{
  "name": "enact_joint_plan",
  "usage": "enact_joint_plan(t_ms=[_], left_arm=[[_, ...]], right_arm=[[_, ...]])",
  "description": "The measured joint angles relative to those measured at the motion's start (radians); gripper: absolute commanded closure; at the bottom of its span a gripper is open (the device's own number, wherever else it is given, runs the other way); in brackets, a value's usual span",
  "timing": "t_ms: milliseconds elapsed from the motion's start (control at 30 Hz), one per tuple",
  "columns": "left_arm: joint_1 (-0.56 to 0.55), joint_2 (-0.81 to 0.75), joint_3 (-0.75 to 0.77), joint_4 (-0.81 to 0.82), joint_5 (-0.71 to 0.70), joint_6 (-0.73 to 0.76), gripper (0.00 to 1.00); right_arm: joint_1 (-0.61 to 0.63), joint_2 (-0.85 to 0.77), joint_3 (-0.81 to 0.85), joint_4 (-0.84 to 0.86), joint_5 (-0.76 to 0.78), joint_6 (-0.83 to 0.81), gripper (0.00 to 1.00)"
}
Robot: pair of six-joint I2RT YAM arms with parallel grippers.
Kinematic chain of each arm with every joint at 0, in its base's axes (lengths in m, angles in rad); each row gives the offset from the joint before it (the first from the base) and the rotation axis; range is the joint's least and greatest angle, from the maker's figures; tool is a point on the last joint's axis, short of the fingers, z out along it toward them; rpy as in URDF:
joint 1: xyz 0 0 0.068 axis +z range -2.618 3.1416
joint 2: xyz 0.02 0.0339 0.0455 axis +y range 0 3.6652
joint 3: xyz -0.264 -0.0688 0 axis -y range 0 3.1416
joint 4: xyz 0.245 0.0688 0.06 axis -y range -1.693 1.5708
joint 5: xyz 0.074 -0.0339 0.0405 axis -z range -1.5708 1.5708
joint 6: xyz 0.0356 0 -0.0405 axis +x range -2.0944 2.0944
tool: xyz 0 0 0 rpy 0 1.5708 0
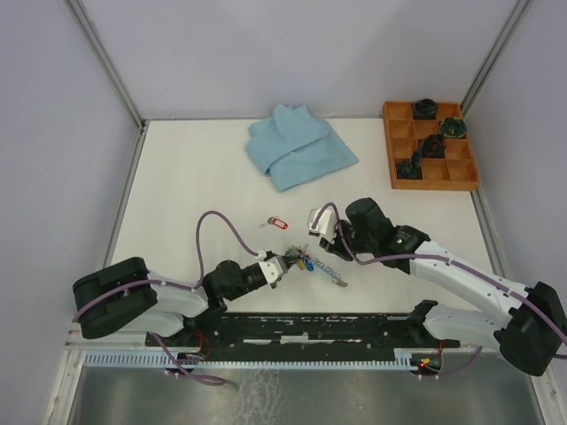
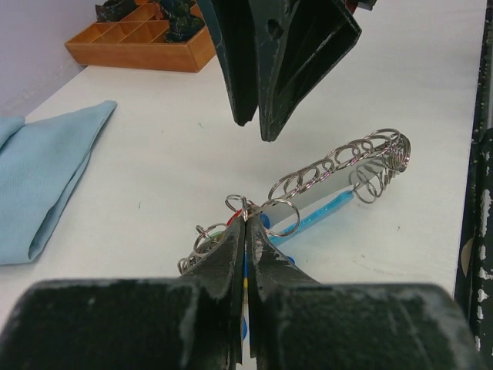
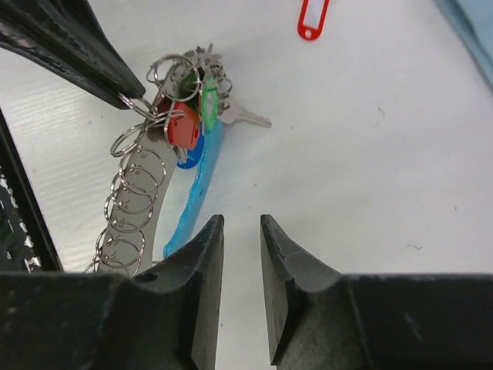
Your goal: Put the keys on the keyring
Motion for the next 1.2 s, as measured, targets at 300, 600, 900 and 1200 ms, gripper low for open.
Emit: enact_joint_plan(t_ms=[300, 600, 900, 1200], left_arm=[[0.018, -0.133, 0.000, -0.177, 0.084, 0.058, 0.97], [0.102, -0.252, 0.001, -0.347, 0.236, 0.160, 0.97], [0.180, -0.275, 0.019, -0.454, 0.392, 0.202, 0.97], [0.199, -0.274, 0.031, -0.480, 0.451, 0.214, 0.97]], right_arm=[[-0.061, -0.037, -0.084, 0.188, -0.221, -0.161, 0.59], [-0.101, 0.013, -0.080, 0.194, -0.470, -0.365, 0.53], [-0.095, 0.119, -0.013, 0.181, -0.607, -0.499, 0.55], [-0.046, 0.190, 0.024, 0.143, -0.626, -0.571, 0.58]])
